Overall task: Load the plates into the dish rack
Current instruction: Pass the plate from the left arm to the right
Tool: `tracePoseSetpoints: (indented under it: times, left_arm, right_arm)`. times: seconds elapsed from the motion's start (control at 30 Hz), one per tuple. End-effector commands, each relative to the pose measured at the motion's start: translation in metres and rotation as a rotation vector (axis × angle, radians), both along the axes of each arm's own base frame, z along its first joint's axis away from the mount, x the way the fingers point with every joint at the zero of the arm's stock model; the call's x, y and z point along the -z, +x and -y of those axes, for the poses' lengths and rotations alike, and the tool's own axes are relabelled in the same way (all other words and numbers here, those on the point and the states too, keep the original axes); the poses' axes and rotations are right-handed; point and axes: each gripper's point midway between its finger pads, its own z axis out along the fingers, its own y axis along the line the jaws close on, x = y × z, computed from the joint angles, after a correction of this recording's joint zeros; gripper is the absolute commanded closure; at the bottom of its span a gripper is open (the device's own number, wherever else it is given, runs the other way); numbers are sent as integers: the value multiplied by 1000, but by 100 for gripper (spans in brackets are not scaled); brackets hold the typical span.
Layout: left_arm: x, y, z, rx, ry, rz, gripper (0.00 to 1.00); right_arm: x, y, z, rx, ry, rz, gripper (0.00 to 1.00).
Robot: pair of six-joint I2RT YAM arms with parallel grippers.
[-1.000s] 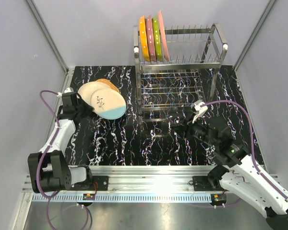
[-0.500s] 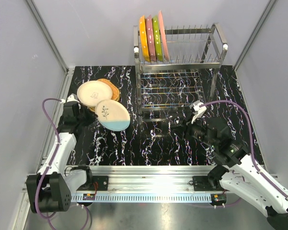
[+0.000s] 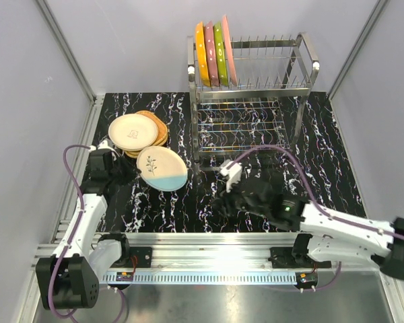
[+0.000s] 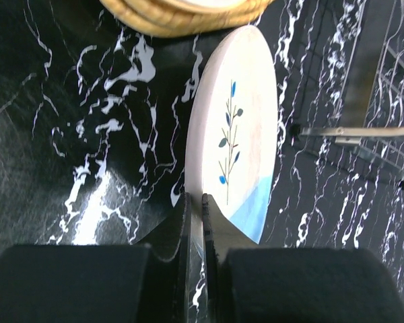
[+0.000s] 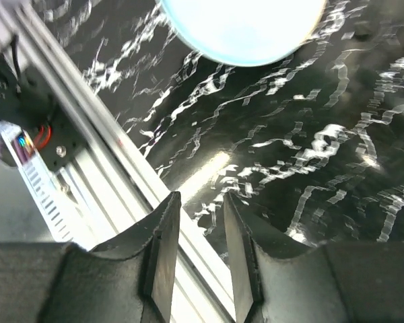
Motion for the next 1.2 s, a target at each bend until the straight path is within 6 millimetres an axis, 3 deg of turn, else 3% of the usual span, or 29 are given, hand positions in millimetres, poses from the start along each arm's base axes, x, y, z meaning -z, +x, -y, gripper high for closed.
tracePoseSetpoints:
  times: [0.0,0.07,0.33,0.5,0.53,0.57,0.63,0.83,1.07,1.17]
  left_arm:
    - [-26,6,16,74,-39,102,100]
    - [-27,6,18,85,-38,103,100]
    - [-29,6,21,110,-30,106,100]
    - [-30,3,30,145,-25,110,100]
    - [-31,3,31,148,-25,110,100]
    - [-31,2,32,149,-25,111,100]
    - [-33,1,34,158,-21,120,100]
    - [-34,-2,37,171,-13,115,100]
    - [-37,-6,43,198,-11,124,100]
    - [-37,-7,45,209,-16,122,100]
  right_arm:
    - [-30,3,-44,22,40,124,60]
    - [-26,13,-66,63,-15,179,56]
    - [-11,17,-152,36,-108,289,41]
    - [12,35,-178,62,-202,343,25]
    - [10,40,-183,77,-208,361,24]
    - [27,42,-187,69,-260,369,23]
    - [43,48,-194,79,-306,382,20]
    - [77,68,-190,173,-421,412,18]
    - [99,97,-168,293,-498,422,19]
    - [99,105,-160,332,-520,450,20]
